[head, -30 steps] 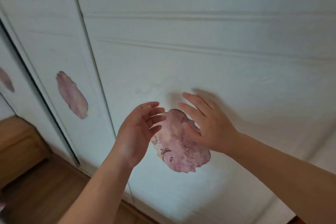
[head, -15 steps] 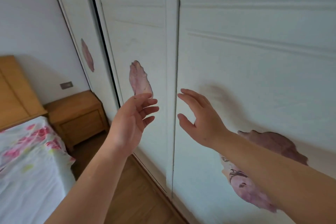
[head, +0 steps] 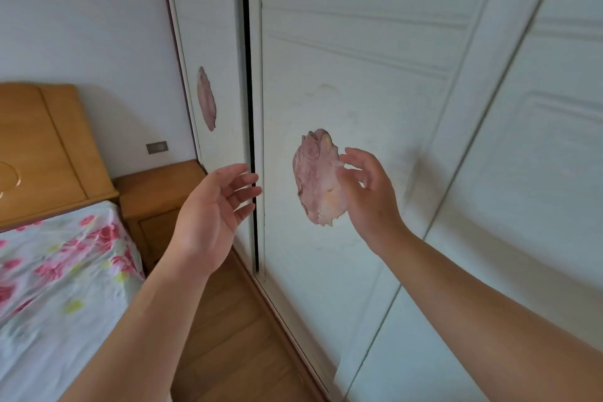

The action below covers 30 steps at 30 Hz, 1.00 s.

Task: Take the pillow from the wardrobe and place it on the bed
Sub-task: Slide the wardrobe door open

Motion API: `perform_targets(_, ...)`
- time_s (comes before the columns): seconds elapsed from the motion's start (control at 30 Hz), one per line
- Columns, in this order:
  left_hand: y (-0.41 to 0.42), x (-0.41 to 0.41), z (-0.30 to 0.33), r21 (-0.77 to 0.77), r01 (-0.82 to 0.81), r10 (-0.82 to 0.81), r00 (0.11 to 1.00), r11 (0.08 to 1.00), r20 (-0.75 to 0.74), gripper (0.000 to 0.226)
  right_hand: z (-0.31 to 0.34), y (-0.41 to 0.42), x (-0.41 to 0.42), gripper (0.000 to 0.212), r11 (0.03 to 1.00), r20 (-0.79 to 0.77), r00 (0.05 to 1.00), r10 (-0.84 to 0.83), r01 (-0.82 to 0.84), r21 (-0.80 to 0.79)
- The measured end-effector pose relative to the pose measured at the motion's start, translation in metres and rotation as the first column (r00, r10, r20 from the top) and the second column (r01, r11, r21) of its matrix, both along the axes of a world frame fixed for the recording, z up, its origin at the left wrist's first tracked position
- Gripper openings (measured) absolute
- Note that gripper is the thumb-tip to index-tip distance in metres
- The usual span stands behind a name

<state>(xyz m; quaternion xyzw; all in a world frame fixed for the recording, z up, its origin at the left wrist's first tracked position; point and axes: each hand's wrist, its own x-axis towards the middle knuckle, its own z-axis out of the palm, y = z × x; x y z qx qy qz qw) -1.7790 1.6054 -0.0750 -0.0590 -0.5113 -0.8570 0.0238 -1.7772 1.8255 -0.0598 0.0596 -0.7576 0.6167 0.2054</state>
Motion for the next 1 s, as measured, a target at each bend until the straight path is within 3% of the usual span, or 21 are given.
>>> perform_targets(0.13,-0.031,-0.029,0.0,-0.006,0.002,-0.002,1.0,1.0,-0.01,0.026,0.003,-0.033,-0.032,0.016,0.996,-0.02,0.998,0.059,-0.06,-0.07)
perform_targets(0.27,-0.049,-0.048,0.0,-0.023,-0.011,0.011,1.0,1.0,-0.001,0.028,-0.005,-0.052,-0.065,0.018,1.0,0.06,0.998,0.002,0.0,-0.022)
perform_targets(0.43,-0.065,-0.067,-0.003,-0.04,-0.059,0.06,0.998,0.997,0.019,0.028,-0.013,-0.077,-0.101,0.032,0.998,0.095,0.995,0.027,-0.021,-0.064)
perform_targets(0.57,-0.073,-0.091,-0.008,-0.057,-0.099,0.101,0.994,0.993,0.039,0.026,-0.022,-0.091,-0.142,0.025,0.998,0.027,0.999,0.045,-0.045,0.036)
perform_targets(0.77,-0.073,-0.149,-0.011,-0.067,-0.113,0.115,0.993,0.991,0.037,0.027,-0.036,-0.099,-0.22,0.038,0.974,0.03,0.994,0.102,-0.106,0.201)
perform_targets(1.0,-0.071,-0.234,-0.017,-0.076,-0.112,0.118,0.989,0.991,0.088,0.028,-0.047,-0.098,-0.309,0.038,0.978,0.058,0.993,0.104,-0.112,0.178)
